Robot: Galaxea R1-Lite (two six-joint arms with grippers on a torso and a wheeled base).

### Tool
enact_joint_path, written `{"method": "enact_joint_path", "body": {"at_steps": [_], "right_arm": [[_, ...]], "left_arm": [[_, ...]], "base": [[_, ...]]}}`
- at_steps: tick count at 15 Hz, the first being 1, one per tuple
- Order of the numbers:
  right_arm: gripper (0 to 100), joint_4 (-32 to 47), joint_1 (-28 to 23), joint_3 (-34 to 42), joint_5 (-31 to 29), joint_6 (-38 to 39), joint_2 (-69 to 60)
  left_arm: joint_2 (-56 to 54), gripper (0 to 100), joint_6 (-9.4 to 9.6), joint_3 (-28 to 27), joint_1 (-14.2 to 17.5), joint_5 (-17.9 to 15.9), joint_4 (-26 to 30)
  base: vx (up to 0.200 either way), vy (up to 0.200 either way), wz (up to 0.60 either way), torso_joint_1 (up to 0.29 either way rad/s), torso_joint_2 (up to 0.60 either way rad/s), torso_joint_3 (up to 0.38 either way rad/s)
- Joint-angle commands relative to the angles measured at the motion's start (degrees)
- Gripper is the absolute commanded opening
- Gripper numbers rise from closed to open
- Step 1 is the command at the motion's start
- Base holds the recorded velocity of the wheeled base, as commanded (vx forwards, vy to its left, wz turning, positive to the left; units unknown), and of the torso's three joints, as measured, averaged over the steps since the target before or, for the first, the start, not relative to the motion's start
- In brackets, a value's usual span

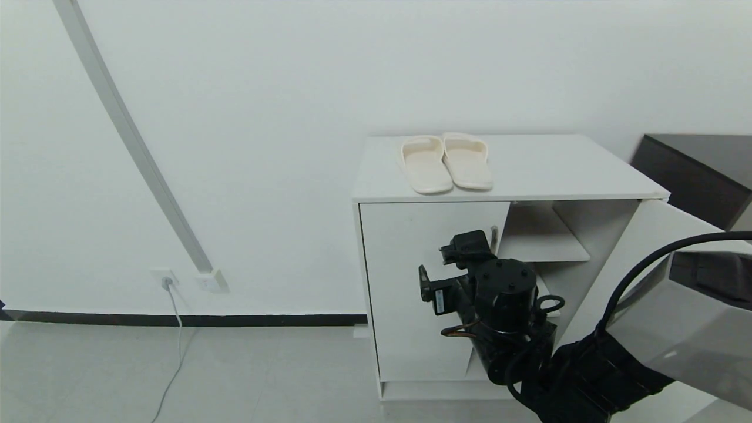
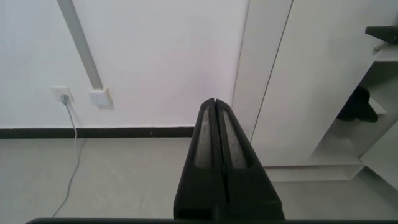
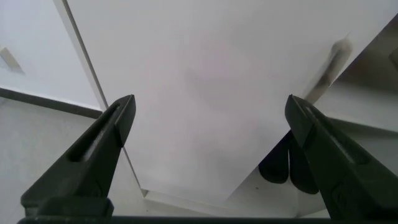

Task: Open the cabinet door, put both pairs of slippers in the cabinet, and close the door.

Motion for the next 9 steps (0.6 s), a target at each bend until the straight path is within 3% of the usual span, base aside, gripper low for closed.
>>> {"method": "enact_joint_path", "body": {"at_steps": [1,9], "right_arm": [[100,0.0,0.0,0.0,0.0,0.0,0.1],[100,-0.3,0.0,0.2,-0.1,-1.5,-0.3]], "left_arm": [[0.1,0,-0.02,0.0,0.0,0.0,0.0],[0.1,0,-0.11,0.0,0.0,0.0,0.0]], "base": [[0.0,0.0,0.0,0.217,-0.52,-0.325],[0.0,0.0,0.0,0.245,-0.57,-0.326]]}}
